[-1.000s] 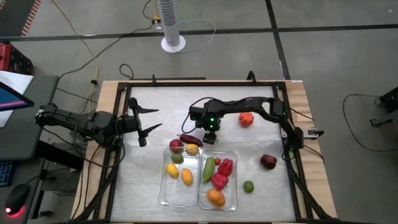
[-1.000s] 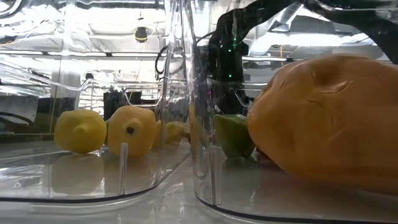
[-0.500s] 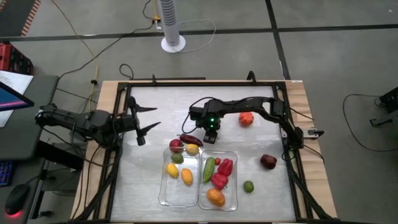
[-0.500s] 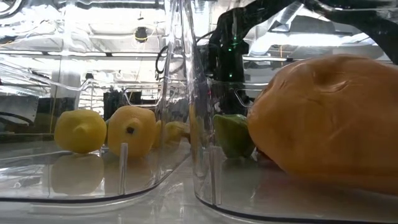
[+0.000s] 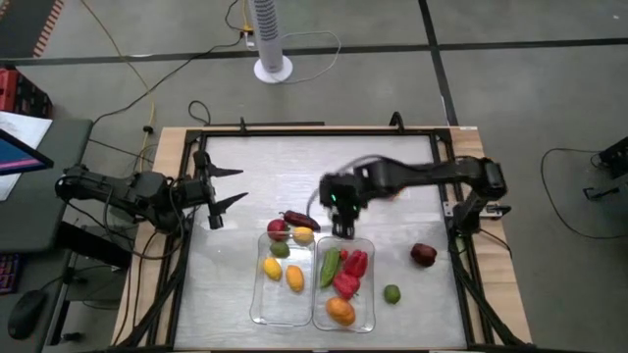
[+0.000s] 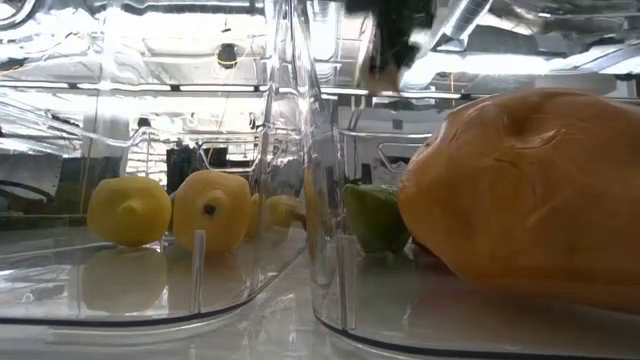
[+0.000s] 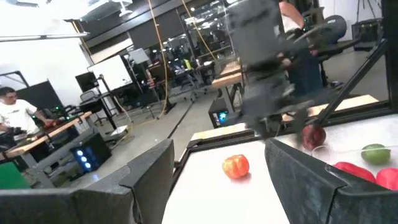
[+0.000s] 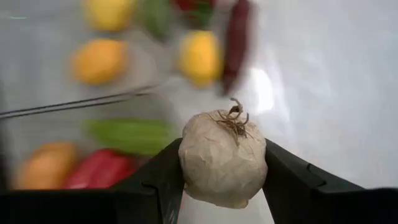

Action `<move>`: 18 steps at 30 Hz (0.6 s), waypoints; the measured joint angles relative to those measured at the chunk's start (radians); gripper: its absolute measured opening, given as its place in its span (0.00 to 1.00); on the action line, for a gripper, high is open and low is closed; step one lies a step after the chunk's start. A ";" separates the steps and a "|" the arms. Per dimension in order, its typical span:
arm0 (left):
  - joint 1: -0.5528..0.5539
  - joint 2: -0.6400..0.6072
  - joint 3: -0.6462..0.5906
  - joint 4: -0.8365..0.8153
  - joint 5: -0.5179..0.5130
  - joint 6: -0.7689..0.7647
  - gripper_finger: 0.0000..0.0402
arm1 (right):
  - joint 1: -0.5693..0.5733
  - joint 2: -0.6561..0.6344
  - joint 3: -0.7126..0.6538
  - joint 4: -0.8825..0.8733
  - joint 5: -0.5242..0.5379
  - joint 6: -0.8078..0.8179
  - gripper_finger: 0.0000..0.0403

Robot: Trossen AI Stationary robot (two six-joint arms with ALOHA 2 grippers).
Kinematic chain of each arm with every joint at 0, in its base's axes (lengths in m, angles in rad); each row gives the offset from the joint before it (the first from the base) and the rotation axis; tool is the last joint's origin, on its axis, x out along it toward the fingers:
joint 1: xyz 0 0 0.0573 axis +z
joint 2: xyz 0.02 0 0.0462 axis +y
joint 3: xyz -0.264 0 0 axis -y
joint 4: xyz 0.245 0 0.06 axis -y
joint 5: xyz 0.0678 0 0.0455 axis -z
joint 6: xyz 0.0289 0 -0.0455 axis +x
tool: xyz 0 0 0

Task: Sort produce into baskets
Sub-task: Put the garlic into the right transparent bin, then put the chili pepper into the right transparent bin

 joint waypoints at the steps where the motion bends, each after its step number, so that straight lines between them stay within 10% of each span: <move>1: 0.000 0.001 0.000 0.001 0.000 -0.005 0.60 | 0.032 -0.014 -0.009 0.015 -0.003 0.012 0.53; 9: -0.001 0.002 0.000 0.001 0.001 -0.041 0.60 | 0.238 -0.025 -0.088 0.096 0.025 0.135 0.61; 18: -0.001 0.008 0.000 0.003 0.002 -0.052 0.60 | 0.221 -0.011 -0.099 0.164 0.071 0.140 0.69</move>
